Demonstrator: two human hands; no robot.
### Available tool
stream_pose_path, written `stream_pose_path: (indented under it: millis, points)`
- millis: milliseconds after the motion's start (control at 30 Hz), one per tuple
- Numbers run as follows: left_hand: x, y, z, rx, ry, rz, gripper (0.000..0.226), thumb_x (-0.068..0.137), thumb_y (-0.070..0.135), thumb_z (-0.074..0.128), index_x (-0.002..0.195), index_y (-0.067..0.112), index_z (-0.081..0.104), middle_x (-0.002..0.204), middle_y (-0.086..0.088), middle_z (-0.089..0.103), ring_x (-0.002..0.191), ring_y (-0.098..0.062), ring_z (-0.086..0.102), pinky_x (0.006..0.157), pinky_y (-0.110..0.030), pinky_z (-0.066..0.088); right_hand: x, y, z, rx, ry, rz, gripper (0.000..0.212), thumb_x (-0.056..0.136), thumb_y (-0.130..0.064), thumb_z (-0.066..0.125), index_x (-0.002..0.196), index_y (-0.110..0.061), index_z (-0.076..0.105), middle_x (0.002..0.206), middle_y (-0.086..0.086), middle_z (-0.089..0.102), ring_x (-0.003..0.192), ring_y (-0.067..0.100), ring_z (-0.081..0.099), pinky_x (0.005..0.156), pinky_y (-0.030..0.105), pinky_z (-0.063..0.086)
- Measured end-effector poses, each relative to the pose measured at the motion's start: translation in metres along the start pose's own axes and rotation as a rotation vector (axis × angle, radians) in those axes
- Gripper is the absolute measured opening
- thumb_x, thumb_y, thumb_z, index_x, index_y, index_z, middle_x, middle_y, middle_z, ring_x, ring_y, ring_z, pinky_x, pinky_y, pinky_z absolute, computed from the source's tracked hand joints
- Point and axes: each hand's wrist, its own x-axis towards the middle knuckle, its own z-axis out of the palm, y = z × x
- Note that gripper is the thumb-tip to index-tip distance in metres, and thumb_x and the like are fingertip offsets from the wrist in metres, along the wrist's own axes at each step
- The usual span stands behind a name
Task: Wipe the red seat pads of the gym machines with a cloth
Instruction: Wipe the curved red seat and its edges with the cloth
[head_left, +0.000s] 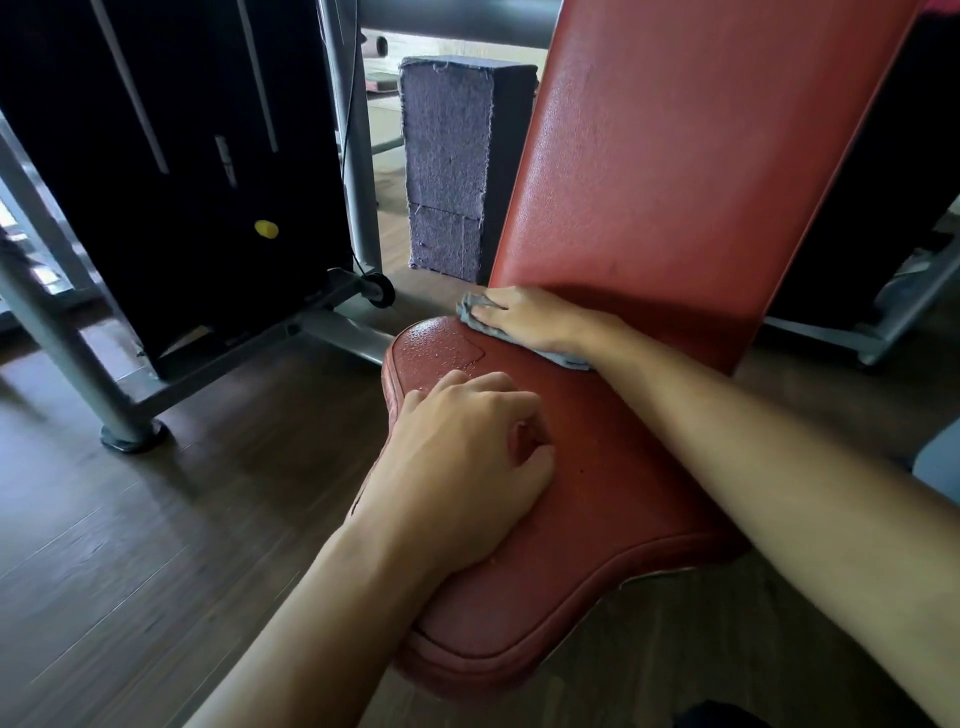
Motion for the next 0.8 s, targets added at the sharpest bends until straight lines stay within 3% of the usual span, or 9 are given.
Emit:
stream_pose_path:
  millis: [100, 167, 267, 400, 467, 533, 633, 733, 800]
  points:
    - [-0.001, 0.000, 0.000, -0.003, 0.002, 0.014, 0.015, 0.089, 0.050, 0.055, 0.090, 0.039, 0.065, 0.095, 0.021, 0.057, 0.093, -0.011, 0.047, 0.087, -0.042, 0.047, -0.012, 0.001, -0.004, 0.015, 0.013, 0.021, 0.035, 0.107, -0.030, 0.046, 0.125, -0.007, 0.064, 0.116, -0.009, 0.058, 0.091, -0.001, 0.053, 0.065, 0.003, 0.033]
    - [0.000, -0.001, 0.000, 0.004, 0.008, 0.018, 0.014, 0.089, 0.050, 0.056, 0.090, 0.039, 0.065, 0.093, 0.021, 0.056, 0.095, -0.010, 0.048, 0.088, -0.041, 0.047, -0.009, -0.002, -0.005, -0.021, -0.020, 0.039, 0.035, 0.107, -0.037, 0.046, 0.122, -0.012, 0.065, 0.129, 0.000, 0.064, 0.101, 0.007, 0.056, 0.078, 0.017, 0.034]
    - [0.000, -0.001, 0.000, 0.014, 0.002, 0.014, 0.016, 0.089, 0.050, 0.056, 0.092, 0.038, 0.066, 0.092, 0.021, 0.056, 0.096, -0.011, 0.049, 0.088, -0.041, 0.047, -0.013, -0.003, -0.005, 0.004, -0.020, 0.072, 0.034, 0.106, -0.036, 0.047, 0.120, -0.012, 0.066, 0.127, 0.003, 0.067, 0.116, 0.014, 0.059, 0.087, 0.023, 0.038]
    - [0.000, -0.003, 0.000, 0.005, -0.003, 0.014, 0.017, 0.088, 0.050, 0.056, 0.093, 0.038, 0.067, 0.096, 0.021, 0.058, 0.099, -0.010, 0.051, 0.089, -0.042, 0.047, -0.047, 0.011, -0.006, 0.106, -0.009, 0.030, 0.019, 0.106, -0.011, 0.047, 0.108, 0.003, 0.060, 0.108, 0.002, 0.068, 0.087, -0.010, 0.066, 0.079, 0.005, 0.046]
    - [0.001, -0.003, 0.001, 0.008, -0.004, 0.009, 0.019, 0.086, 0.051, 0.054, 0.093, 0.038, 0.067, 0.097, 0.021, 0.059, 0.100, -0.010, 0.052, 0.089, -0.042, 0.048, -0.067, 0.023, -0.016, 0.053, -0.002, 0.076, 0.027, 0.105, -0.029, 0.051, 0.104, -0.003, 0.061, 0.107, 0.002, 0.070, 0.096, 0.000, 0.067, 0.089, 0.021, 0.050]
    - [0.001, -0.003, 0.001, -0.010, 0.004, 0.002, 0.017, 0.085, 0.050, 0.055, 0.091, 0.038, 0.067, 0.092, 0.021, 0.058, 0.096, -0.010, 0.052, 0.086, -0.042, 0.049, -0.081, 0.035, -0.022, -0.123, -0.018, 0.086, 0.033, 0.102, -0.042, 0.047, 0.118, -0.017, 0.061, 0.123, 0.002, 0.066, 0.115, 0.020, 0.061, 0.101, 0.039, 0.045]
    - [-0.001, -0.003, 0.001, -0.040, 0.034, -0.012, 0.013, 0.084, 0.046, 0.059, 0.089, 0.037, 0.067, 0.087, 0.020, 0.057, 0.092, -0.009, 0.053, 0.083, -0.040, 0.050, -0.111, 0.039, -0.023, -0.182, -0.041, 0.019, 0.047, 0.101, -0.048, 0.043, 0.145, -0.032, 0.048, 0.147, -0.008, 0.050, 0.135, 0.017, 0.046, 0.111, 0.043, 0.036]
    - [-0.001, -0.004, 0.000, -0.052, 0.063, -0.030, 0.012, 0.084, 0.044, 0.060, 0.088, 0.035, 0.068, 0.082, 0.025, 0.054, 0.090, -0.009, 0.053, 0.083, -0.037, 0.050, -0.146, 0.035, -0.021, -0.080, 0.008, -0.160, 0.057, 0.090, -0.064, 0.041, 0.145, -0.049, 0.045, 0.148, -0.020, 0.049, 0.141, 0.007, 0.041, 0.117, 0.040, 0.032]
    - [-0.001, -0.004, 0.000, -0.039, 0.071, -0.042, 0.008, 0.085, 0.041, 0.063, 0.088, 0.035, 0.068, 0.081, 0.026, 0.053, 0.089, -0.009, 0.053, 0.083, -0.034, 0.049, -0.162, 0.033, -0.023, -0.025, 0.057, -0.150, 0.053, 0.086, -0.072, 0.039, 0.138, -0.061, 0.043, 0.148, -0.025, 0.048, 0.145, 0.005, 0.034, 0.120, 0.039, 0.025]
